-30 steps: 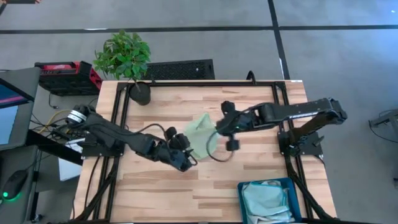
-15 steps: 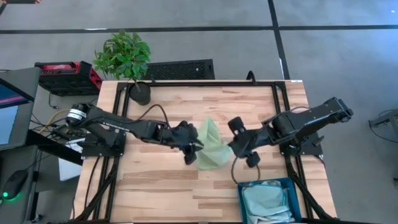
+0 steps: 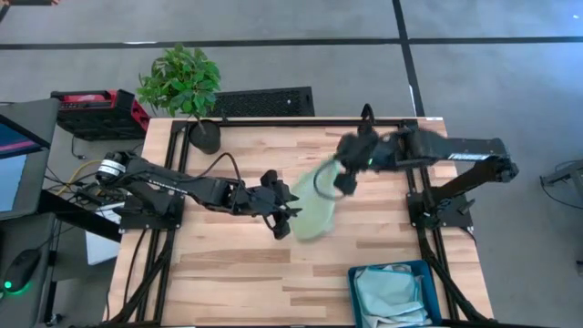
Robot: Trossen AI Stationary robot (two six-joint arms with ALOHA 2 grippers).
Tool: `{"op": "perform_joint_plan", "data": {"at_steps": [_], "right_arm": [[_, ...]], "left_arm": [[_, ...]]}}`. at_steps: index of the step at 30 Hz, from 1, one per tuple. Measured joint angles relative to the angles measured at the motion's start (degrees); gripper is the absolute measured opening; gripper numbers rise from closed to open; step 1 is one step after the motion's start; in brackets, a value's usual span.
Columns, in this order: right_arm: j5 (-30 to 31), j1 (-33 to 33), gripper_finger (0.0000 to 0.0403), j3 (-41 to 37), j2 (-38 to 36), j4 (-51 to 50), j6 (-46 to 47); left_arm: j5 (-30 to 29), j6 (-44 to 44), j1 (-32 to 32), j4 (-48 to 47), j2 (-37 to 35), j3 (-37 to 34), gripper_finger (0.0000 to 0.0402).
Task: Fold microfiber towels
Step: Fold the green microfiber cloth
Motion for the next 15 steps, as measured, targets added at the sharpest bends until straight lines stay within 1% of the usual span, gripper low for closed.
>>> {"op": "perform_joint_plan", "data": {"at_steps": [3, 6, 9, 13, 15], "right_arm": [[-0.02, -2.19, 0.0003, 5.39, 0.05, -0.03, 0.78], [-0.21, -3.73, 0.0003, 9.17, 0.10, 1.05, 0.71], [-1.64, -4.45, 0.0003, 11.00, 0.15, 1.14, -1.85], [-1.76, -4.38, 0.0003, 13.13, 0.15, 1.24, -1.31], [-2.50, -4.38, 0.0003, 13.54, 0.14, 1.26, -3.79]], "left_arm": [[-1.50, 1.27, -1.08, -0.15, 0.05, 0.03, 0.0145], [-6.01, 2.89, -2.81, 0.28, 1.60, 0.08, 0.0145], [-9.36, 4.13, -4.06, 0.29, 3.36, -0.05, 0.0145], [-10.51, 4.39, -4.47, 2.35, 4.86, 0.06, 0.0145], [-12.37, 4.71, -4.42, 3.18, 6.22, 0.05, 0.0145]]}}
